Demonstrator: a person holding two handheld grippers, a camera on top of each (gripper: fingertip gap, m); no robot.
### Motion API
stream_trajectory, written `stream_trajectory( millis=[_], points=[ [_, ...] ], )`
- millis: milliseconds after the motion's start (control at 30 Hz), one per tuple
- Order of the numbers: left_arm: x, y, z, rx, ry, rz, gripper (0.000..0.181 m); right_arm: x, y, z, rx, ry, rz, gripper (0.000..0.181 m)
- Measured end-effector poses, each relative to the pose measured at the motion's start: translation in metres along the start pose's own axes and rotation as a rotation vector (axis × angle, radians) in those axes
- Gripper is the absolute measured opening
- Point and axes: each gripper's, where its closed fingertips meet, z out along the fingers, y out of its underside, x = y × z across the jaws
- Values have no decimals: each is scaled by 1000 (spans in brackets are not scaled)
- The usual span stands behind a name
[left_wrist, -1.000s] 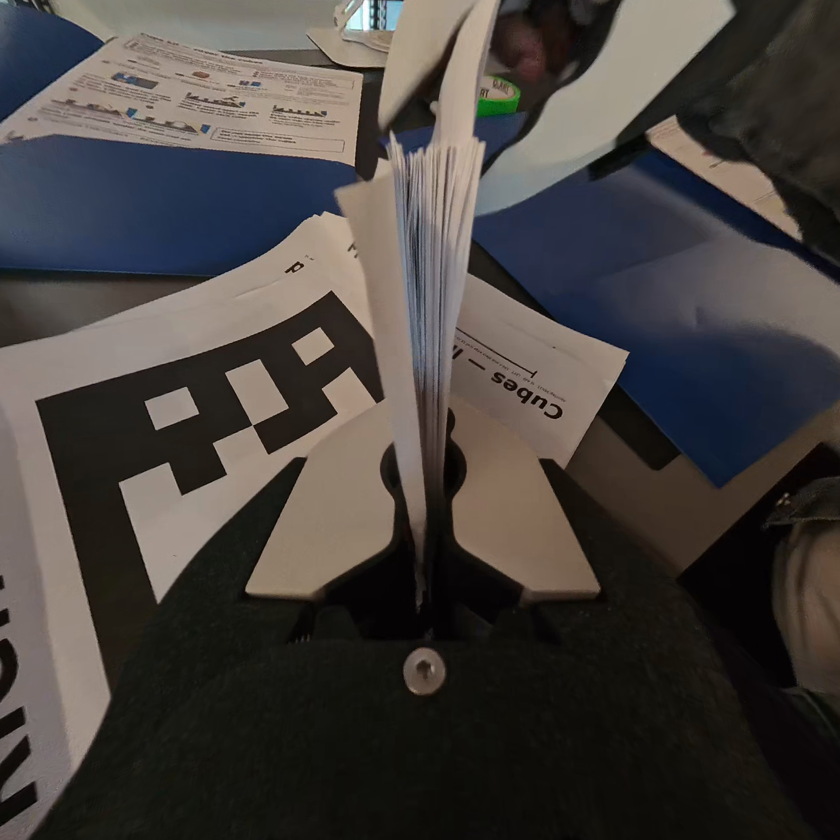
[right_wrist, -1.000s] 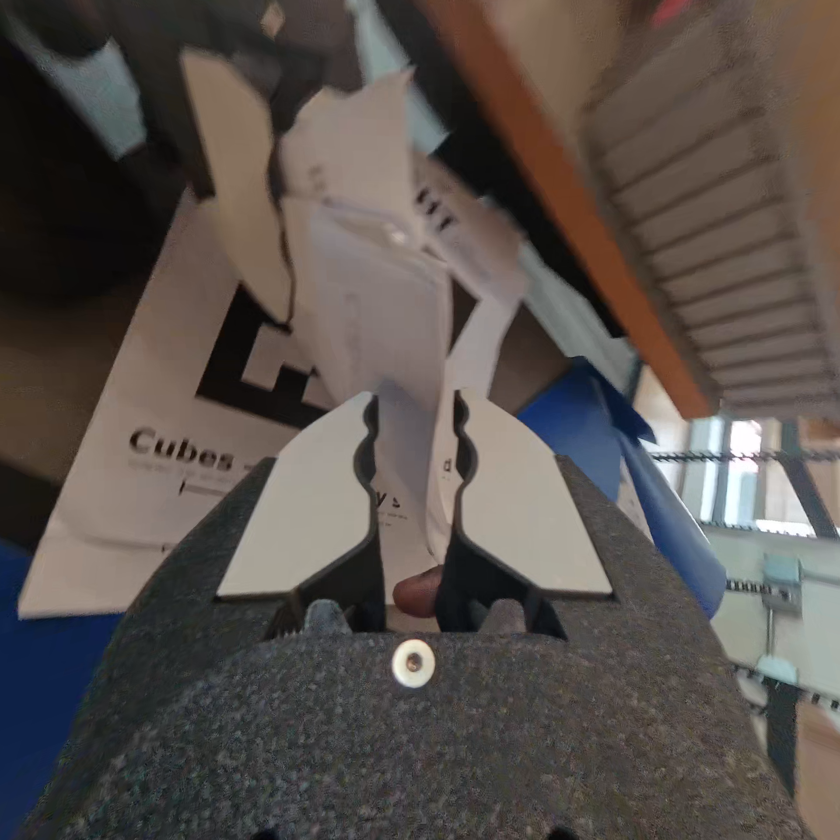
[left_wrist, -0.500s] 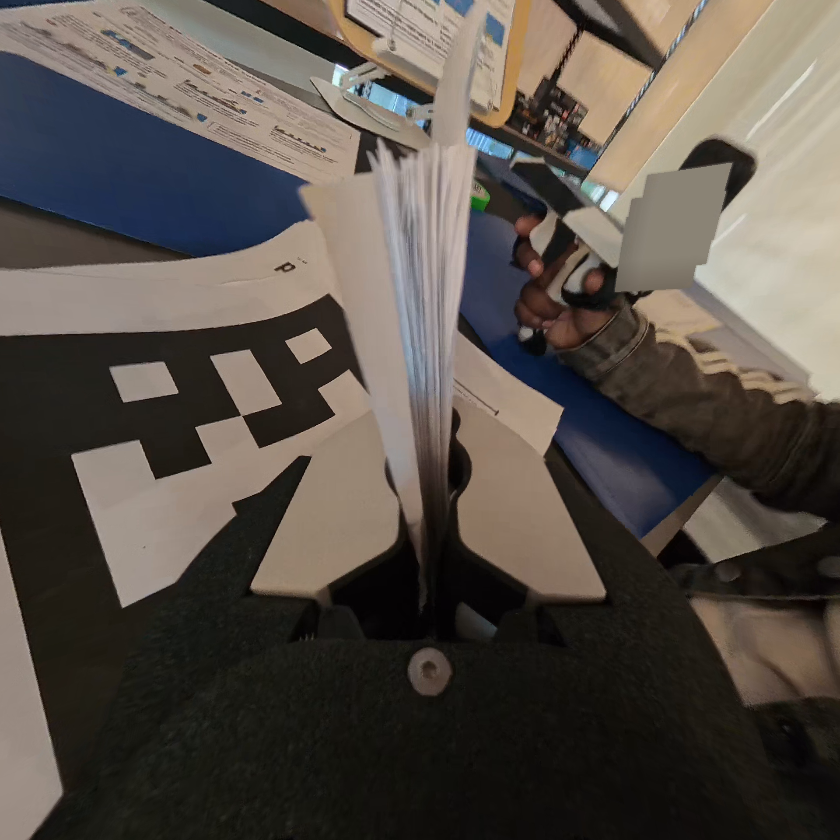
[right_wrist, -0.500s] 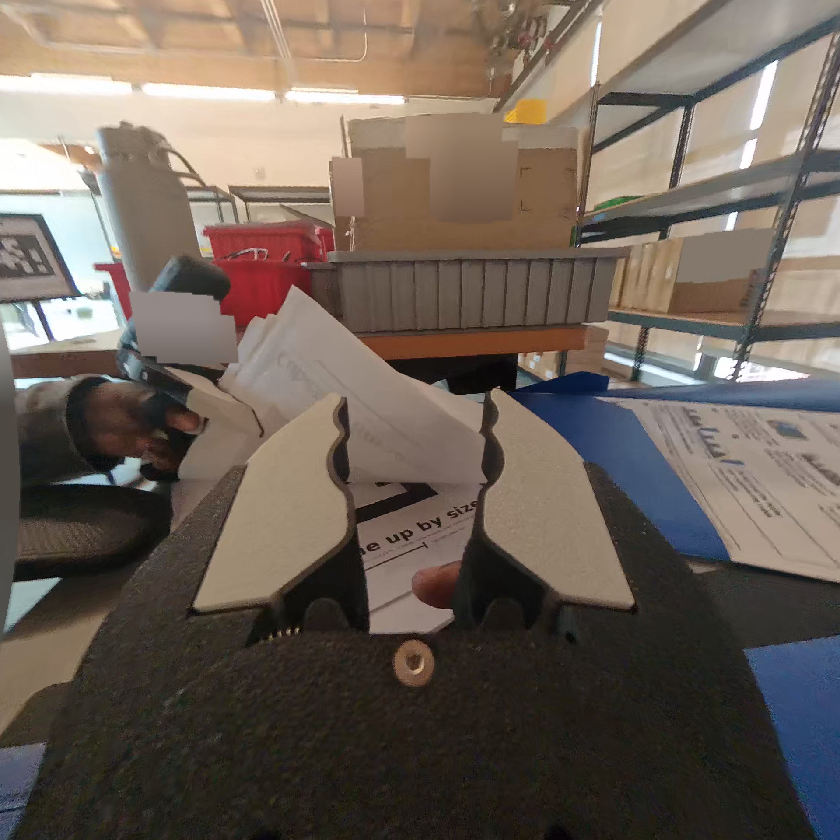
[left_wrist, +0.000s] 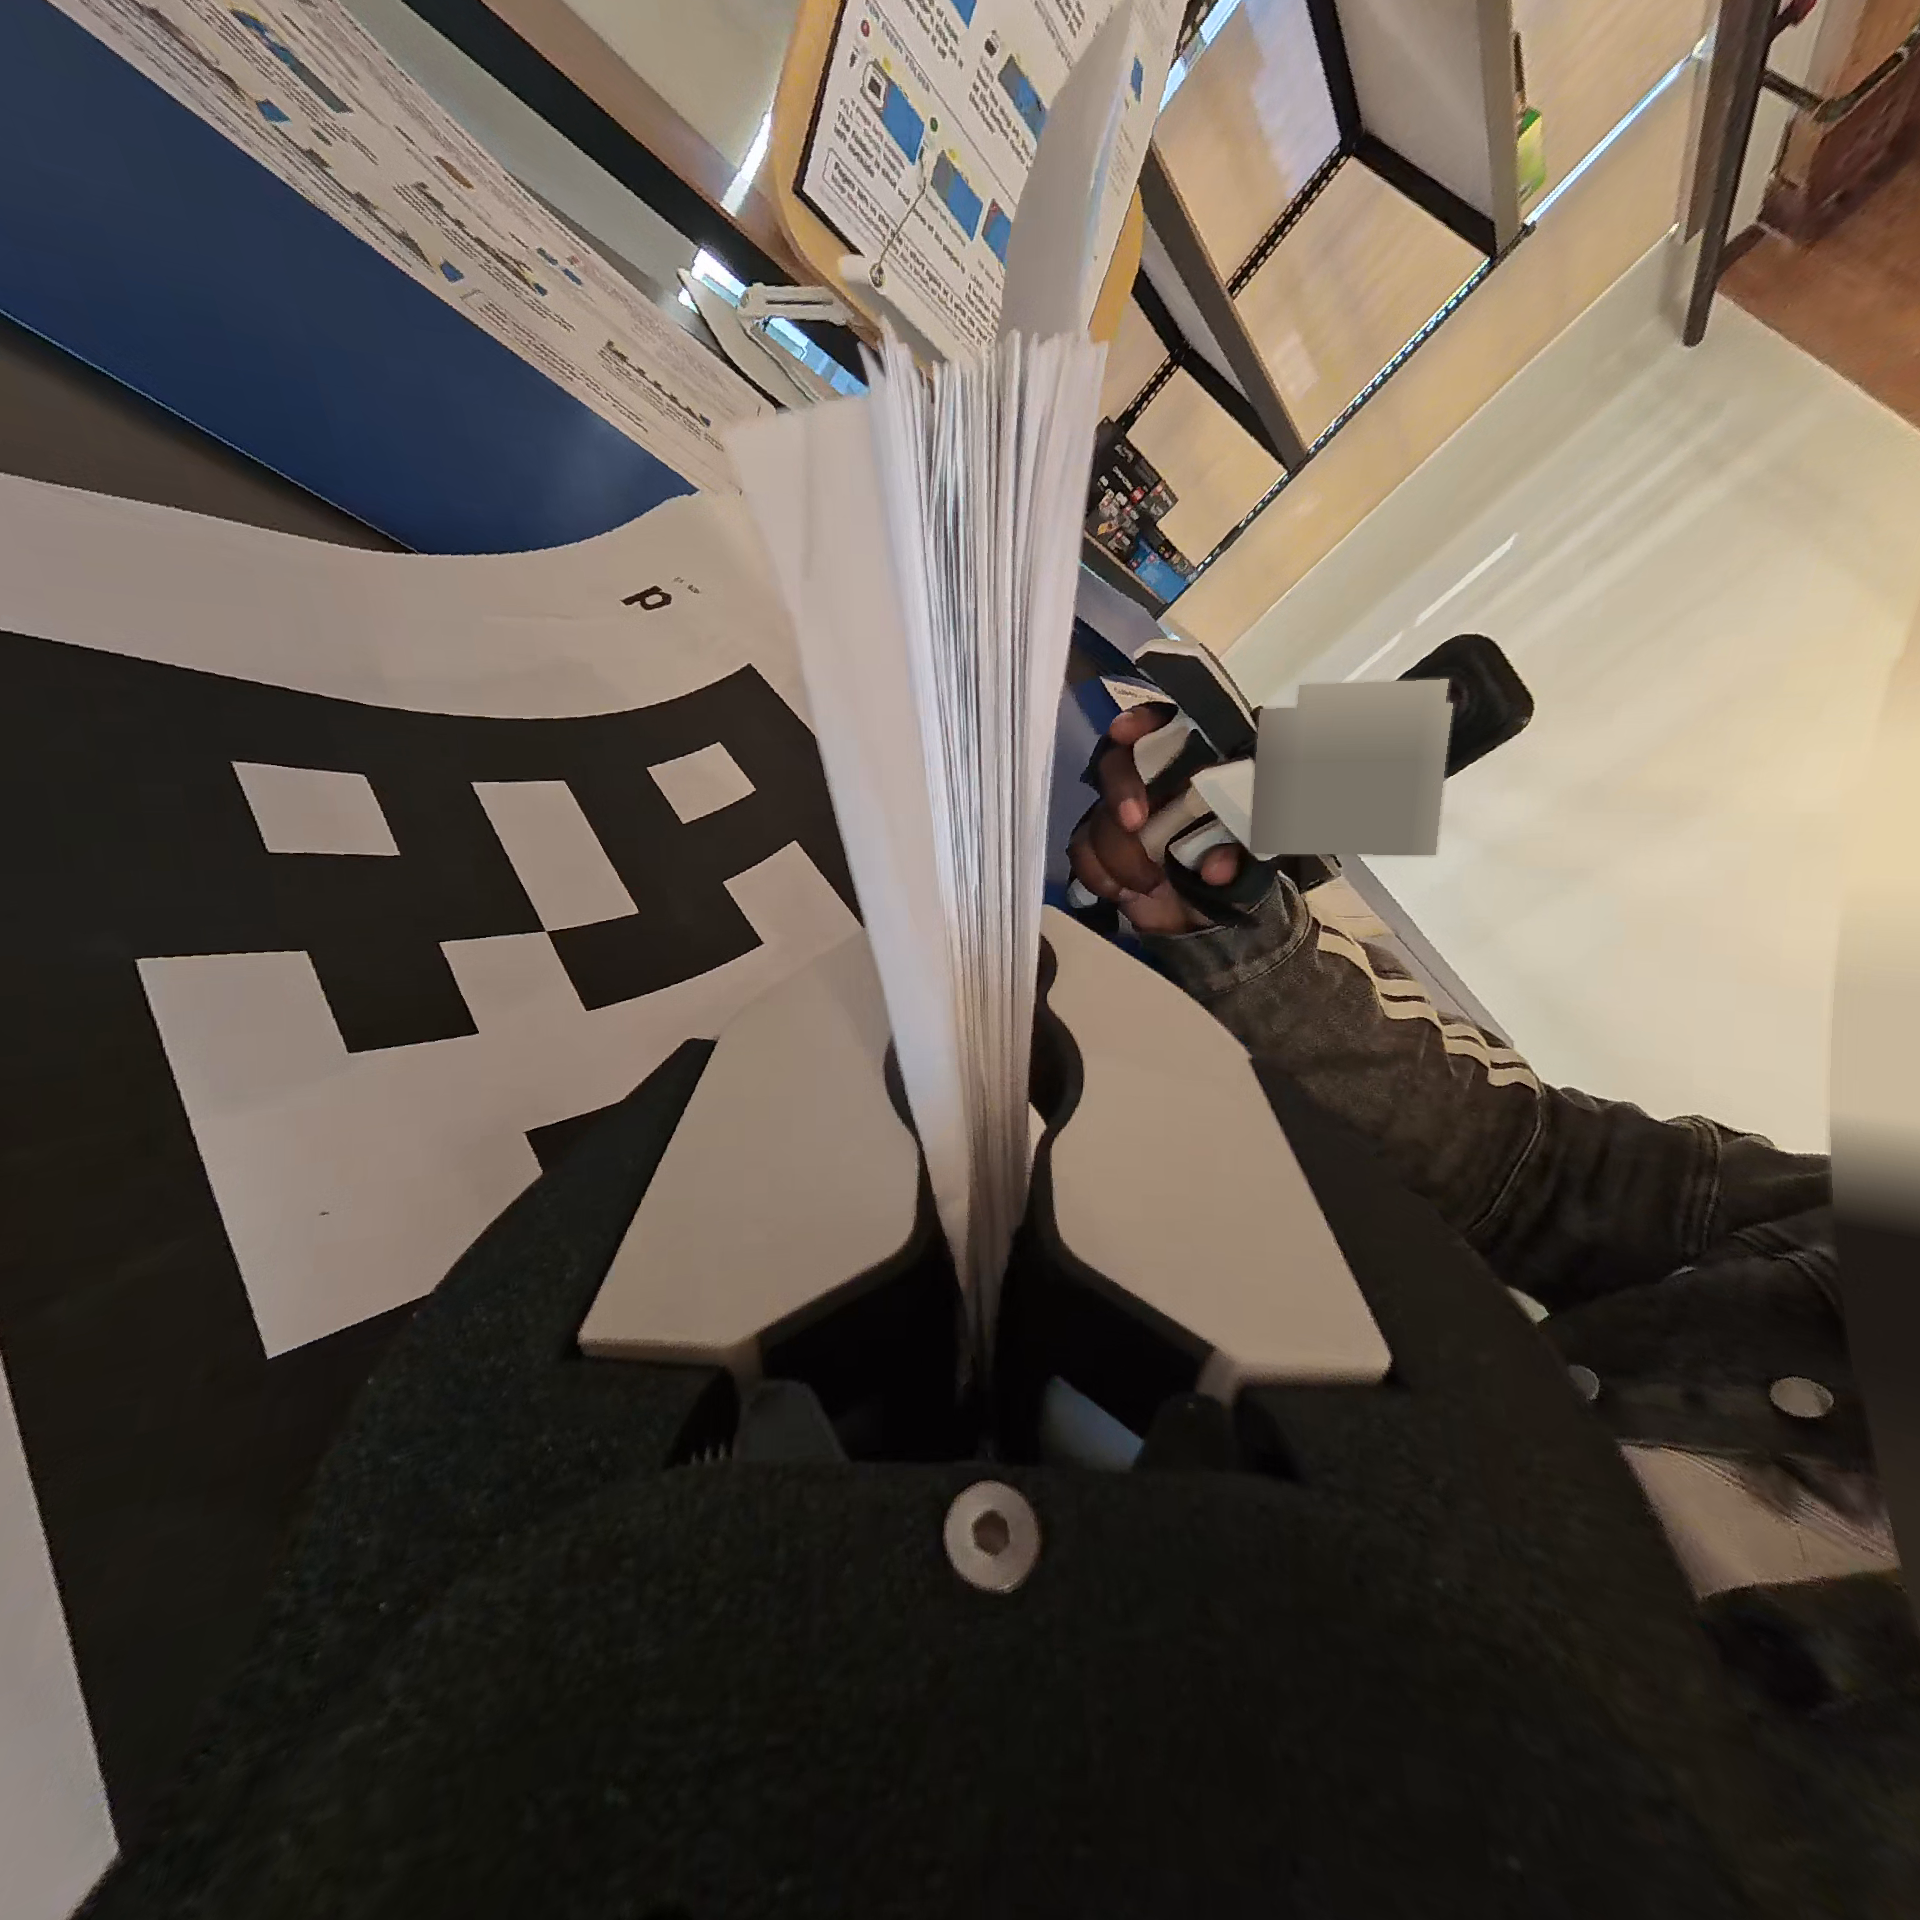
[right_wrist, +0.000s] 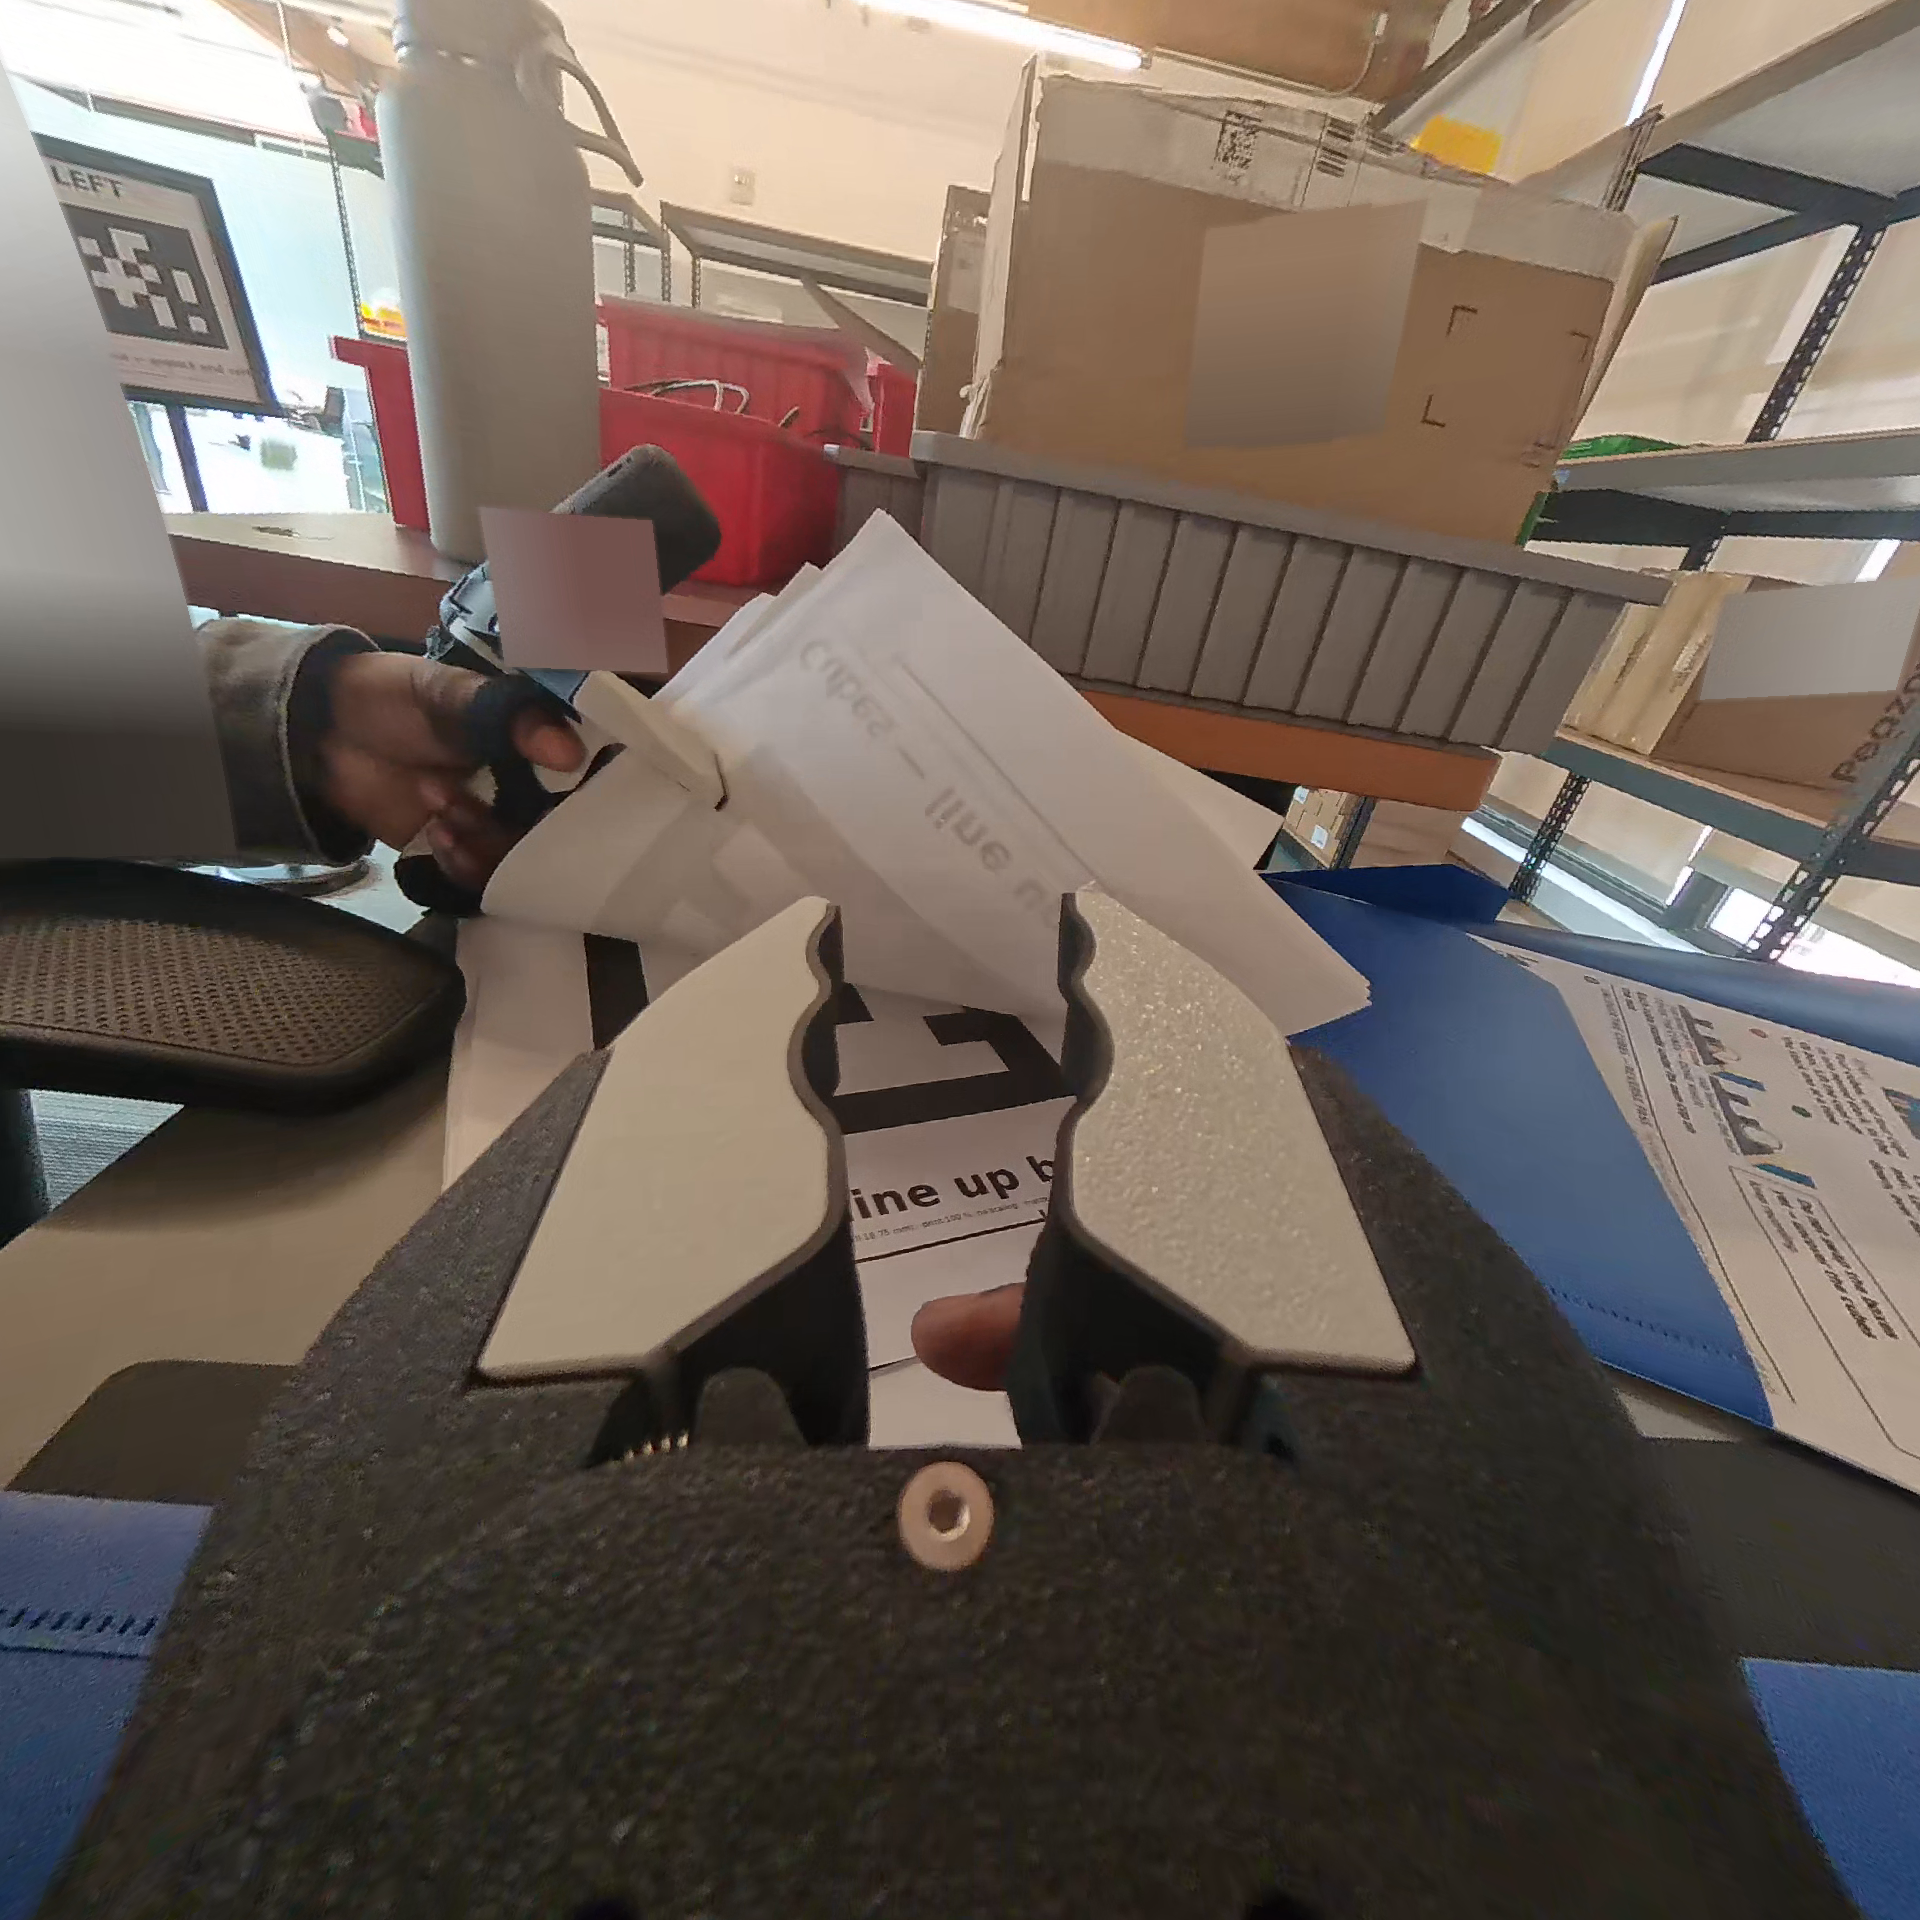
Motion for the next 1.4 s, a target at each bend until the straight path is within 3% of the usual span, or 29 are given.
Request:
stream_trajectory(
  millis=[200,367,500,667,1400],
  points=[
    [0,7,5,-51,-29,54,14,-9,5,4,-45,-20,-71,46],
    [1,45,22,-340,-185,421,14,-29,-6,15,-66,31,-278,53],
    [4,50,28,-385,-227,511,14,-50,-19,25,-26,40,-356,54],
    [3,57,31,-450,-263,611,15,-50,-16,29,-34,70,-361,55],
    [3,58,32,-459,-251,612,16,-47,-10,27,-61,97,-444,46]
  ],
)
